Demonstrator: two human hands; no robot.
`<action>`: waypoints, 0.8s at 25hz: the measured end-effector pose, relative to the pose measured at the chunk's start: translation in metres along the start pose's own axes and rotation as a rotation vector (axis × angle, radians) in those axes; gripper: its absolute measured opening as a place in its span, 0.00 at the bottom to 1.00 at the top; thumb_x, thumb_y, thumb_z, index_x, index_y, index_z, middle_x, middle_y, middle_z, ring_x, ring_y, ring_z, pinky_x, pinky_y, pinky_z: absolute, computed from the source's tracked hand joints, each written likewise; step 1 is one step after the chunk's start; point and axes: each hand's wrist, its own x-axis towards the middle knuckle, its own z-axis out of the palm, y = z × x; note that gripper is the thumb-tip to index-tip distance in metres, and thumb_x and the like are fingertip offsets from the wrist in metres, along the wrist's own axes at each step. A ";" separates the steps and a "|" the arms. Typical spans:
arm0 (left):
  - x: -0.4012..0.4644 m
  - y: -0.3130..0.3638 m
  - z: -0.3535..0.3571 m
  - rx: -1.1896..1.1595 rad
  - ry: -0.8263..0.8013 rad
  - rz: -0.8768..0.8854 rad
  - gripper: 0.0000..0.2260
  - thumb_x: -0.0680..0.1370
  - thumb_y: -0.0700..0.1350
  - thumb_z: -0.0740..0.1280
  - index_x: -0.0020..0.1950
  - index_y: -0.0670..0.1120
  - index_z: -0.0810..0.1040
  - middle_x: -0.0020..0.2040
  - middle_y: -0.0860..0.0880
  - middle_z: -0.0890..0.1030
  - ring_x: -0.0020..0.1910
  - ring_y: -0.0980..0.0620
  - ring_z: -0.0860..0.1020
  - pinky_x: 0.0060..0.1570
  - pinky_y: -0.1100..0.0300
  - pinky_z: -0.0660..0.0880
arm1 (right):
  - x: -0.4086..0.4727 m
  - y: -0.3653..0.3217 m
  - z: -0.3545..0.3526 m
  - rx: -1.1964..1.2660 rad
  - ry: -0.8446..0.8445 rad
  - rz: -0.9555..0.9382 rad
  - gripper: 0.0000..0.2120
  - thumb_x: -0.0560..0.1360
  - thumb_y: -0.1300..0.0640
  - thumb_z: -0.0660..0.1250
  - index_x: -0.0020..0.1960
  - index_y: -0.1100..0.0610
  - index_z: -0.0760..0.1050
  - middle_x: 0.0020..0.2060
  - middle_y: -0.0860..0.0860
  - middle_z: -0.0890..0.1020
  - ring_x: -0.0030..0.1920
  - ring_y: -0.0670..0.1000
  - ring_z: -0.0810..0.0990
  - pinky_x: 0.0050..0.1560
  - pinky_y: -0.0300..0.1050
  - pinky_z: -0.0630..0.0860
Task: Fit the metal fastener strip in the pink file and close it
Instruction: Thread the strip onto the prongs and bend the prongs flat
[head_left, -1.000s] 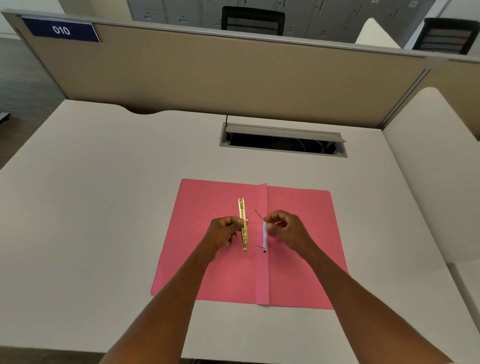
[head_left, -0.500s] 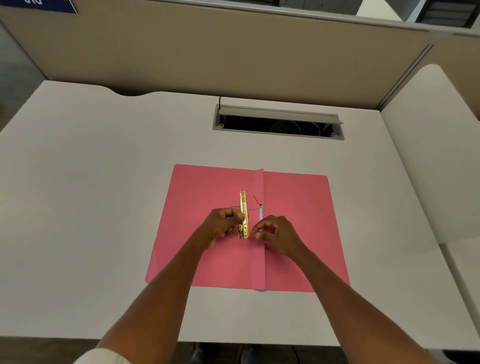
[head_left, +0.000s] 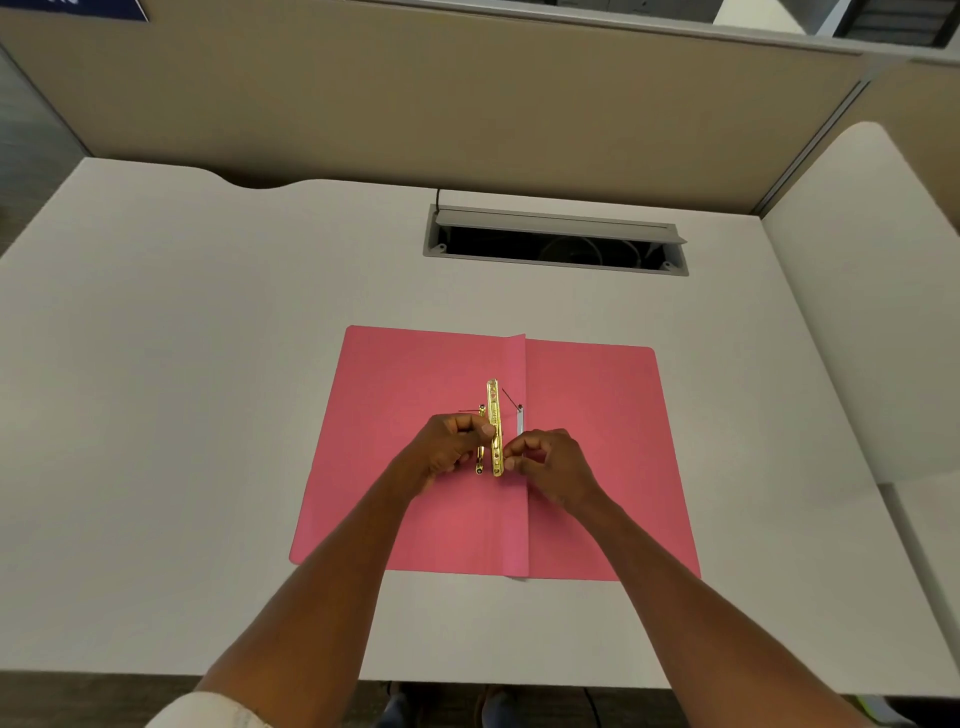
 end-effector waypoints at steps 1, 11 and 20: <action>-0.001 0.001 0.000 -0.008 0.000 0.001 0.05 0.78 0.47 0.70 0.44 0.47 0.82 0.27 0.57 0.78 0.25 0.59 0.68 0.24 0.69 0.64 | 0.000 0.000 0.000 0.000 0.004 -0.003 0.04 0.69 0.58 0.74 0.44 0.52 0.85 0.42 0.46 0.86 0.53 0.57 0.80 0.59 0.55 0.75; -0.004 0.006 0.004 -0.052 0.000 0.014 0.05 0.78 0.44 0.70 0.43 0.44 0.81 0.30 0.53 0.78 0.25 0.59 0.67 0.23 0.69 0.65 | -0.003 -0.005 -0.004 0.076 -0.012 -0.002 0.06 0.70 0.60 0.74 0.47 0.54 0.84 0.43 0.48 0.87 0.49 0.51 0.83 0.56 0.51 0.79; -0.002 0.004 0.010 -0.040 0.019 0.003 0.05 0.79 0.43 0.69 0.45 0.43 0.82 0.31 0.50 0.78 0.24 0.59 0.69 0.23 0.70 0.66 | 0.039 -0.024 -0.020 -0.031 0.248 -0.077 0.11 0.73 0.61 0.71 0.56 0.54 0.81 0.52 0.49 0.81 0.47 0.48 0.79 0.46 0.35 0.73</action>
